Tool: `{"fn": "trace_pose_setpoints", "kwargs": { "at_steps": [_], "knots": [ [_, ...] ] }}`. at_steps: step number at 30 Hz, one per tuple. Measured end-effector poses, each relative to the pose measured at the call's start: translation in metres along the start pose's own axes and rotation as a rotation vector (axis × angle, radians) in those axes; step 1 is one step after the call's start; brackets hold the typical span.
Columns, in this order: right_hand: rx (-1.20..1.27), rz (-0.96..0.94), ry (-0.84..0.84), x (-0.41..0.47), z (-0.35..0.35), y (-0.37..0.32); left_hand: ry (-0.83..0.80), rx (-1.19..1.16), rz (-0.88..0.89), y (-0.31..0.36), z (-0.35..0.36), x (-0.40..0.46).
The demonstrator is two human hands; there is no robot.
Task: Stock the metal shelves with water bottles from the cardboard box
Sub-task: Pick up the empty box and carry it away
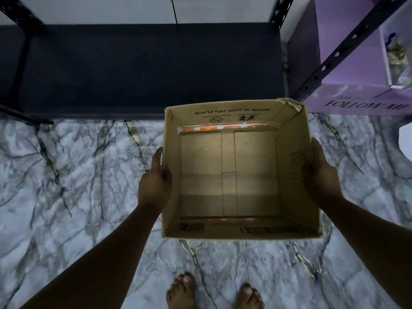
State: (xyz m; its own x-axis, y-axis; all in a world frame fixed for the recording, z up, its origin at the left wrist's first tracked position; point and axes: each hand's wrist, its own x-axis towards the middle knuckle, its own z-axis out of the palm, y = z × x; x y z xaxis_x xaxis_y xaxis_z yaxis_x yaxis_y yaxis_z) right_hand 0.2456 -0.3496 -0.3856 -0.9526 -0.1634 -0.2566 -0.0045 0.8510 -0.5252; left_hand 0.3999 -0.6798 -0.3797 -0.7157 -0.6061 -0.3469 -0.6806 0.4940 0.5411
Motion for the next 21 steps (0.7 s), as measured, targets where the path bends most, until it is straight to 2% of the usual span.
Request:
{"fn": "trace_pose_setpoints", "kwargs": {
  "at_steps": [11, 21],
  "knots": [
    [0.007, -0.027, 0.035, -0.004, -0.003, -0.004, 0.009, -0.008, 0.020, -0.003, -0.002, -0.001],
    [0.044, -0.066, 0.055, -0.022, -0.043, -0.027, 0.023, 0.018, 0.030, 0.023, -0.049, -0.012]
  ]
}}
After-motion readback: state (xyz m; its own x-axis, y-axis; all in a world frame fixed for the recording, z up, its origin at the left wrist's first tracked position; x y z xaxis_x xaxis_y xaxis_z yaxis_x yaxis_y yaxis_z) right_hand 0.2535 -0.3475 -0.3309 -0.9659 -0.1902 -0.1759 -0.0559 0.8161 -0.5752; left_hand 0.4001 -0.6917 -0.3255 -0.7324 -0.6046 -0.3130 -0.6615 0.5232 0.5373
